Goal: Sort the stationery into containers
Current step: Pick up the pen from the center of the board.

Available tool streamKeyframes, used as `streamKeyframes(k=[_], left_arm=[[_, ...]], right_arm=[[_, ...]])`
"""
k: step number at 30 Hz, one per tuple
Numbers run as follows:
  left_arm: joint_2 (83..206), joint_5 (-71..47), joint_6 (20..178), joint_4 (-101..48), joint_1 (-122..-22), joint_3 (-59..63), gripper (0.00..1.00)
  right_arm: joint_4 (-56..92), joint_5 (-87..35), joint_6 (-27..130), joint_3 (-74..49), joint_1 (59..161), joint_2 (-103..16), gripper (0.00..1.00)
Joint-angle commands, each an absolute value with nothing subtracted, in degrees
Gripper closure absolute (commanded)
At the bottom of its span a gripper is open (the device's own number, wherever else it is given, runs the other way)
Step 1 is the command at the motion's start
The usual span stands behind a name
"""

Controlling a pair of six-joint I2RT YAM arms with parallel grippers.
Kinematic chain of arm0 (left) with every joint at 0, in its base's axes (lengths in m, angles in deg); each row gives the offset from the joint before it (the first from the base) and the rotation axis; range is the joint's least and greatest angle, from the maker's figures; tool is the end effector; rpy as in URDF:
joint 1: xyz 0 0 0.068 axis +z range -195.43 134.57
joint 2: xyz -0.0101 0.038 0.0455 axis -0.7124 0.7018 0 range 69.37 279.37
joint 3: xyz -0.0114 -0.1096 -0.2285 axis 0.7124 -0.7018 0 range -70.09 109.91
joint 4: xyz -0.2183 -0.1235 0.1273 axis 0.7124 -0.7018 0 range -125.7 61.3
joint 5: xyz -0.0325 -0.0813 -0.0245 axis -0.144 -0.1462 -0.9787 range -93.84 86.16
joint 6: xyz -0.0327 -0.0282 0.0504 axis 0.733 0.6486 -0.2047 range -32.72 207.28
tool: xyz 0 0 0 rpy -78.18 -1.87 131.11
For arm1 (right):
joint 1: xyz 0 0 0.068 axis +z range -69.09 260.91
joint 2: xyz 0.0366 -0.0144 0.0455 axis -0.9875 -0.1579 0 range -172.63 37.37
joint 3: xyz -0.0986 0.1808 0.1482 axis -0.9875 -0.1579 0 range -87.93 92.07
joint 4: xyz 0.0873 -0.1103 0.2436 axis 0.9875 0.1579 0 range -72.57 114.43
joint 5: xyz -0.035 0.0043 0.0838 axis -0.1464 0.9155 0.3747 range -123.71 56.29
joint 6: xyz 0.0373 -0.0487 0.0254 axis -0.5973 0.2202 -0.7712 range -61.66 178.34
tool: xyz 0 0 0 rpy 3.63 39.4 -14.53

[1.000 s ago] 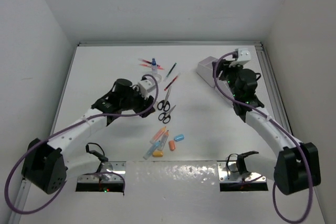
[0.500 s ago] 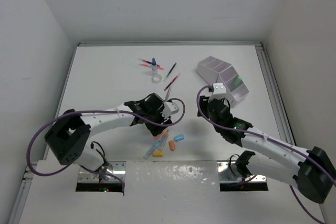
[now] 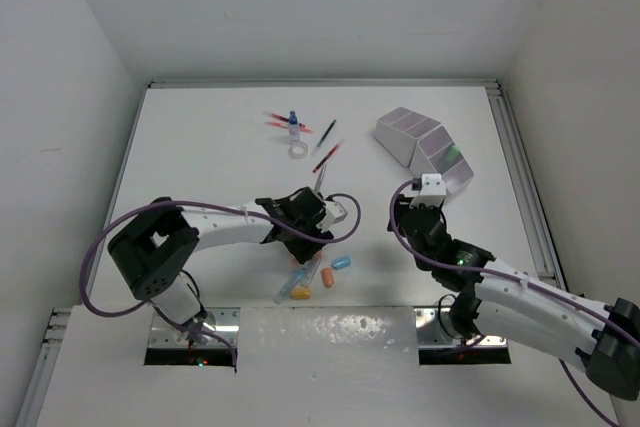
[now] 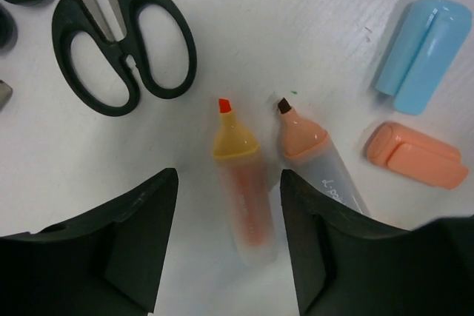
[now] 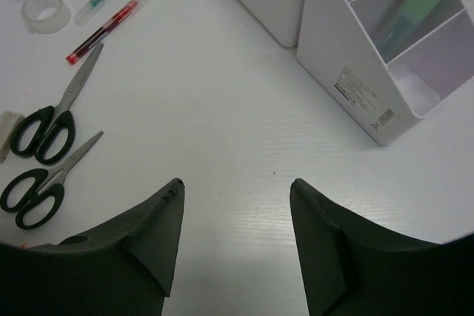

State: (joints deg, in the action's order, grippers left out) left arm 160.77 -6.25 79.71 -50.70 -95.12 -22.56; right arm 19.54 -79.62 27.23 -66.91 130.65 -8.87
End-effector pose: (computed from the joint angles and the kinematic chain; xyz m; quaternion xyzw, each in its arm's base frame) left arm 0.1996 -0.2387 0.1011 0.4724 0.8560 -0.0943 0.1876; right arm 0.1682 0.1400 0.1799 0.0729 0.8090 0.0569 0.5805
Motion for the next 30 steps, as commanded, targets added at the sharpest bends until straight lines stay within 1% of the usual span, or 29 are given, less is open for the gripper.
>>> streamKeyframes(k=[1, 2, 4, 5, 7, 11, 14, 15, 18, 22, 25, 26, 28, 30], left_arm=[[162.2, -2.0, 82.8, -48.4, -95.7, -21.2, 0.47], [162.2, -0.9, 83.2, -48.6, -95.7, -21.0, 0.50], [162.3, -0.4, 83.4, -48.7, -95.8, -21.0, 0.54], [162.2, -0.2, 83.5, -48.9, -95.8, -21.0, 0.59], [162.4, 0.1, 83.9, -49.6, -96.3, -20.5, 0.62], [162.8, 0.4, 85.0, -51.4, -97.3, -19.4, 0.61], [163.2, 0.0, 86.6, -54.4, -97.4, -17.1, 0.54], [163.6, -0.1, 86.7, -55.4, -97.2, -16.6, 0.54], [164.4, -1.5, 90.2, -59.0, -96.3, -15.5, 0.56], [165.3, -1.1, 90.7, -58.0, -95.7, -15.8, 0.62], [165.8, -1.9, 90.9, -58.9, -95.7, -15.6, 0.64], [165.9, -2.1, 91.1, -59.6, -95.8, -15.4, 0.64], [165.7, -2.8, 91.8, -61.3, -96.1, -15.5, 0.59], [165.4, -2.8, 92.4, -61.7, -95.9, -16.4, 0.58]], right_arm=[[19.5, -83.5, 27.7, -67.6, 131.0, -6.1, 0.42], [19.3, -83.6, 28.5, -67.8, 131.1, -5.4, 0.42], [19.3, -84.5, 29.3, -68.0, 131.0, -4.6, 0.41], [19.3, -84.6, 30.2, -68.1, 131.1, -4.0, 0.41], [19.1, -84.4, 31.4, -68.1, 131.1, -3.9, 0.41], [21.1, -84.3, 32.1, -67.0, 131.1, -4.6, 0.39], [21.0, -82.8, 31.9, -66.7, 131.1, -5.0, 0.38], [20.7, -82.1, 32.1, -66.6, 131.1, -5.2, 0.38], [20.5, -80.9, 31.5, -66.2, 131.1, -6.2, 0.38], [20.1, -79.9, 31.2, -66.0, 131.2, -7.4, 0.38], [20.0, -79.2, 31.2, -65.7, 131.2, -7.5, 0.38], [20.0, -79.2, 31.4, -65.7, 131.2, -7.5, 0.38], [20.0, -79.2, 31.5, -65.6, 131.3, -7.5, 0.37], [19.8, -79.1, 31.6, -65.6, 131.2, -7.5, 0.37]])
